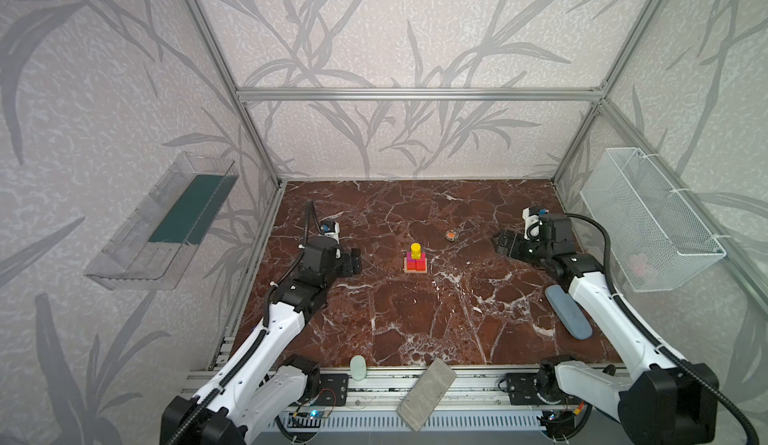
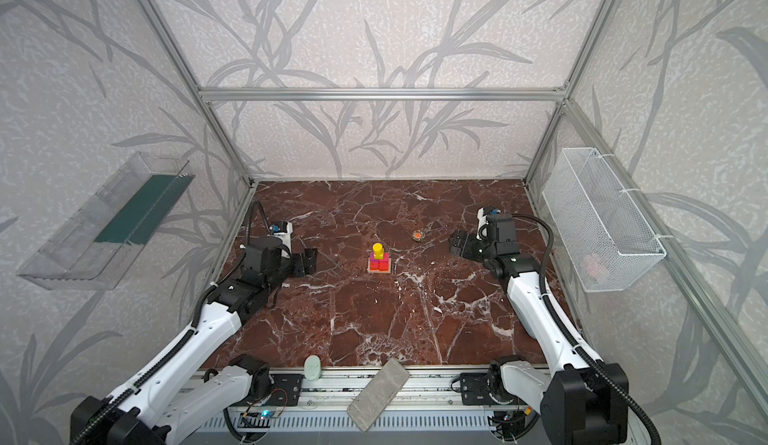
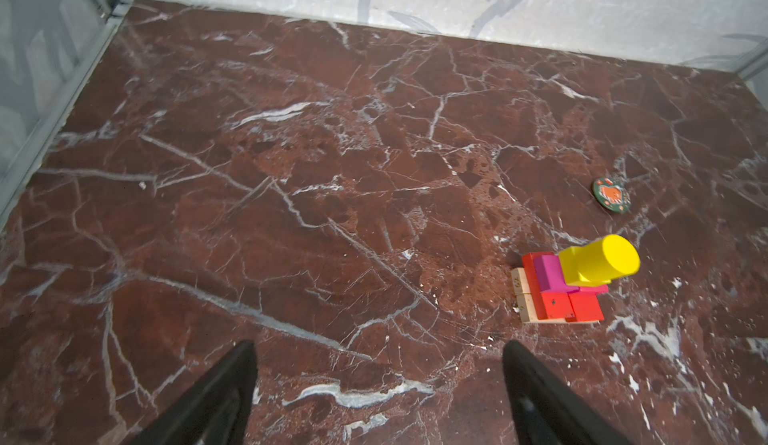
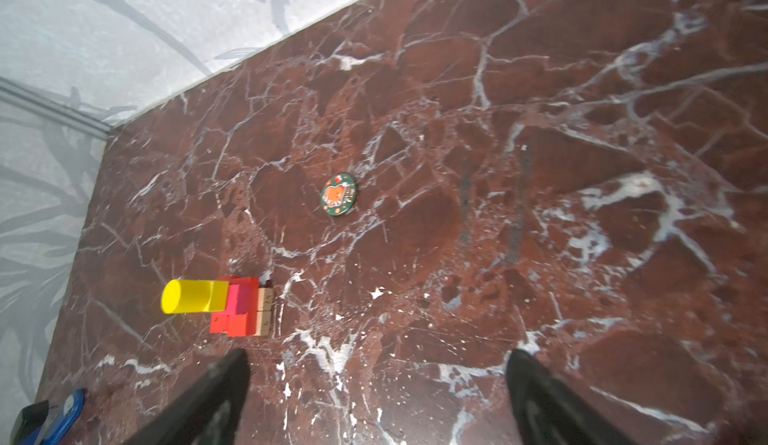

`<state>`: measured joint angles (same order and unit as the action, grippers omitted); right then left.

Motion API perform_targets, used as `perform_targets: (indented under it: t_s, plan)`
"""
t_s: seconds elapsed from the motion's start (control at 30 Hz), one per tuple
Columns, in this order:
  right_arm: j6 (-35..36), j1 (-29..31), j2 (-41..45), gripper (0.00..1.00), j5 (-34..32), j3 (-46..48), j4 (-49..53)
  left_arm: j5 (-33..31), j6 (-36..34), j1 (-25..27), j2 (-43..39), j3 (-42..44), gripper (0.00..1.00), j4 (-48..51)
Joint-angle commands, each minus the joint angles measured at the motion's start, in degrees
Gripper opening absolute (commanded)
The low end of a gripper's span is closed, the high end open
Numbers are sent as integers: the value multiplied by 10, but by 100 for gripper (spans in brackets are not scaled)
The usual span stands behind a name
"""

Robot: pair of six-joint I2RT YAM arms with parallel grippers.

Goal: Build the wood block tower

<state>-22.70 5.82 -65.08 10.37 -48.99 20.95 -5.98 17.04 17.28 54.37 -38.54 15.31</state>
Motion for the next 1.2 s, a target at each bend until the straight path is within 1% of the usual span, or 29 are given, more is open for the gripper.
perform_targets:
  t_s: [0.0,0.1,0.17,0.2,0.23,0.33,0.4,0.5,0.57,0.7,0.77,0.9,1.03,1.17]
  plan:
    - [47,-18,-6,99,-54,14,2,-100,-22,-9,11,6,99,-25]
    - [79,-30,-25,99,-91,22,-25,-175,-37,-27,18,37,99,-80]
    - [91,-33,-33,99,-125,36,-58,-245,-36,-40,19,73,100,-141]
    - [98,-34,-32,99,-145,49,-87,-265,-47,-50,19,95,99,-186]
    - [102,-34,-30,99,-160,63,-116,-269,-60,-58,17,115,100,-222]
    - [121,-33,-12,99,-191,128,-246,-259,-77,-80,12,147,99,-290]
    - [144,-34,-4,99,-198,181,-362,-244,-79,-92,19,162,99,-330]
    - [173,-34,-12,99,-200,231,-488,-238,-112,-102,47,184,99,-412]
    - [182,-34,-29,99,-194,248,-541,-234,-130,-106,73,192,100,-462]
    - [199,-34,-74,99,-160,273,-627,-201,-147,-111,134,198,99,-534]
    - [209,-34,-90,99,-149,299,-709,-189,-152,-112,166,203,99,-568]
    - [220,-34,-91,99,-126,313,-745,-178,-168,-113,223,218,100,-662]
    - [227,-34,-83,99,-107,305,-709,-167,-180,-115,270,213,99,-710]
    - [235,-33,-92,99,-110,314,-711,-165,-188,-118,323,200,100,-745]
